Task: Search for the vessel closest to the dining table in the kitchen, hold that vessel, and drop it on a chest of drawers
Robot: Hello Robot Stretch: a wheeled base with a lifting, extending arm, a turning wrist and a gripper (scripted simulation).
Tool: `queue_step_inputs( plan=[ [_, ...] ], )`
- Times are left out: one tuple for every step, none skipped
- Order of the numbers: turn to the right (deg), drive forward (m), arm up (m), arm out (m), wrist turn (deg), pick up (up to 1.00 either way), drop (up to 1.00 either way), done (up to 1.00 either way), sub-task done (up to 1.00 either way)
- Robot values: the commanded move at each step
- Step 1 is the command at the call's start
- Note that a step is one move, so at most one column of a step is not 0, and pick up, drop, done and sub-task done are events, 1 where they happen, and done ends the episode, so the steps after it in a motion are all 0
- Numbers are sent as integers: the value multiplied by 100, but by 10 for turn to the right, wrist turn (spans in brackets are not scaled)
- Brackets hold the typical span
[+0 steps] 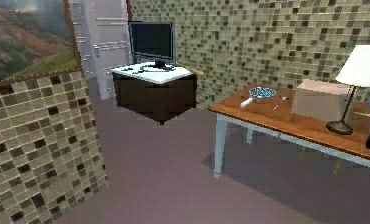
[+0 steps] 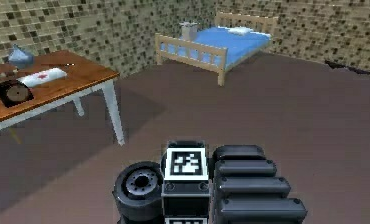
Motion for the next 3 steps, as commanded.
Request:
queue_step_inputs(
  plan=[
    [0, 100, 0, 0, 0, 0, 0, 0, 0],
    [-180, 0, 0, 0, 0, 0, 0, 0, 0],
    [0, 10, 0, 0, 0, 0, 0, 0, 0]
  ],
)
